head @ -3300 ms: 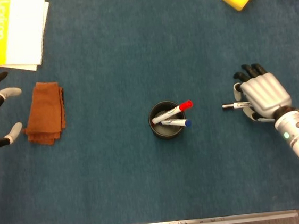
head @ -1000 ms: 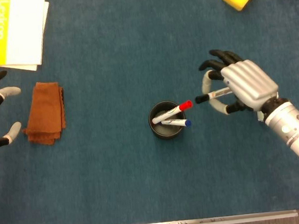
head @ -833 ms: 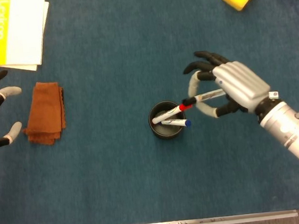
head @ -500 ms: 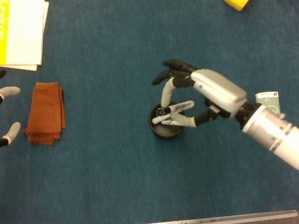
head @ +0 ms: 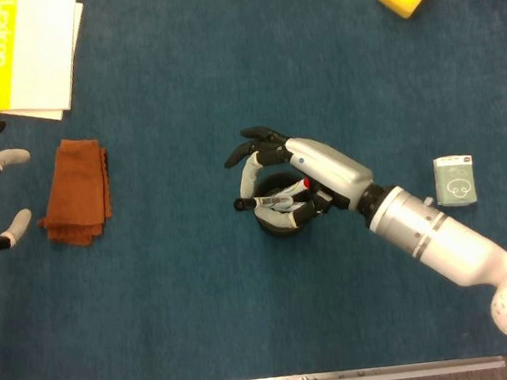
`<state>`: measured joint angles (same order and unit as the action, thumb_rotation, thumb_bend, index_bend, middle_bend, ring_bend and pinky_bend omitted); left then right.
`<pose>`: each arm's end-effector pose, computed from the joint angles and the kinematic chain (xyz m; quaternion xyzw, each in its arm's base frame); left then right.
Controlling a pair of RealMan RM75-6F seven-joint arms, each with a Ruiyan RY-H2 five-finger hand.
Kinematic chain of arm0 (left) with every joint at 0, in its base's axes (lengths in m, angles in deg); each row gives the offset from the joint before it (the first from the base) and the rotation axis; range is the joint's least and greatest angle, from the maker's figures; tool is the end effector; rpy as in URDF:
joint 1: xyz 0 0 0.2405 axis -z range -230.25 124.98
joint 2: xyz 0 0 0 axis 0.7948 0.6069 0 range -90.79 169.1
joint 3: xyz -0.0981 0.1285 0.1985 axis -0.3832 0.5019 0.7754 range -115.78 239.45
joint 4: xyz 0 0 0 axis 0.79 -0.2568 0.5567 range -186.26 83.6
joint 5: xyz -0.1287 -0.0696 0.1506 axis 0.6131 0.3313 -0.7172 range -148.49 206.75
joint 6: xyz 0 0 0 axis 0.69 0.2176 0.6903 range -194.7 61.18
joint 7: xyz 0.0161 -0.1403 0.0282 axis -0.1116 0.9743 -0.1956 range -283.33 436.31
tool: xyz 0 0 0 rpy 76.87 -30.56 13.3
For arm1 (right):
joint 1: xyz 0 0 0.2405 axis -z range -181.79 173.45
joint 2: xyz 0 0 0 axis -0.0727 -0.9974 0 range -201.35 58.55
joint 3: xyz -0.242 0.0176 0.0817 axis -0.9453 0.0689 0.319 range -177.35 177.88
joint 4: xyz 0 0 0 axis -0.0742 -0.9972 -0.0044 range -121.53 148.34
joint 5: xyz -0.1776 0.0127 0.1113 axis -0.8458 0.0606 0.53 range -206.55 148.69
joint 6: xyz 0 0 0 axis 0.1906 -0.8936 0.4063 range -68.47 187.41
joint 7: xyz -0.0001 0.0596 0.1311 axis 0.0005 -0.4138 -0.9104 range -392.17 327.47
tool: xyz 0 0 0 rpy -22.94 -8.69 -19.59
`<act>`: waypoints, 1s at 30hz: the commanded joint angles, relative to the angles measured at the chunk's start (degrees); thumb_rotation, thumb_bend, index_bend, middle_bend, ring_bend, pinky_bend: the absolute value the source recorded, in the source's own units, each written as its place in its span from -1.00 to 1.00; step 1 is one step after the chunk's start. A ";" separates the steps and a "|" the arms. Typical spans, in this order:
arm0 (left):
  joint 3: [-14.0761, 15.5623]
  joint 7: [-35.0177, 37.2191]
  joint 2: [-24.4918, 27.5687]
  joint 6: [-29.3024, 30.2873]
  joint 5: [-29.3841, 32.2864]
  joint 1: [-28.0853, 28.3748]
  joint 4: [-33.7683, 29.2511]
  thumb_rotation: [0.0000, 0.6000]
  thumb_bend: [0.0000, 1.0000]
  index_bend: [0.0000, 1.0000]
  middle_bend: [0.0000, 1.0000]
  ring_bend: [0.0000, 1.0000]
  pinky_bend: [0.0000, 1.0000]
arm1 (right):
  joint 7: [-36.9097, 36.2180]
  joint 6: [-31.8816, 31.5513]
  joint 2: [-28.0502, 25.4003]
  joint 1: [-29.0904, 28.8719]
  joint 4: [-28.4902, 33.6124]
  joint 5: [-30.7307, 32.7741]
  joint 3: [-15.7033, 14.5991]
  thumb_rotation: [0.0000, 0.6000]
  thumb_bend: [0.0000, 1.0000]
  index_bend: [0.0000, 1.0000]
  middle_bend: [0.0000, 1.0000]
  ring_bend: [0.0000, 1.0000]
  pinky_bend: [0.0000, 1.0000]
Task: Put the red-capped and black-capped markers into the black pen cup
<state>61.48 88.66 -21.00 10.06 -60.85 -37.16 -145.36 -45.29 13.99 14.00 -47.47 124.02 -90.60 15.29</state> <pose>-0.2777 0.2240 0.1501 -0.6497 -0.4217 -0.4297 0.4641 -0.0407 -0.2682 -0.0174 0.6079 -0.6480 0.4544 0.0646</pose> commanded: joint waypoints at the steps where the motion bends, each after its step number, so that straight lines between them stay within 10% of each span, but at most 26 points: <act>1: 0.01 0.22 -0.02 -0.05 0.12 -0.06 0.21 1.00 -0.44 -0.48 -0.86 -1.00 -0.99 | -1.31 0.42 1.77 -0.23 -2.19 -0.82 -0.44 1.00 -0.35 0.20 -0.45 -0.93 -0.80; 15: 0.13 1.08 -0.05 -0.38 0.15 -0.16 0.70 1.00 -0.44 -0.48 -0.86 -1.00 -0.99 | -7.01 2.20 4.42 0.09 -7.64 -4.43 -1.36 1.00 -0.32 0.20 -0.46 -0.93 -0.82; 30: 0.07 0.54 -0.16 -0.65 0.06 -0.02 0.60 1.00 -0.44 -0.48 -0.86 -1.00 -0.99 | -10.89 -0.12 0.92 2.23 -8.22 -13.23 -3.37 1.00 -0.26 -0.28 -0.61 -1.00 -0.96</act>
<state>61.56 89.20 -21.17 9.41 -60.79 -37.18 -144.76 -55.90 14.46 15.33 -45.61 115.66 -103.24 12.10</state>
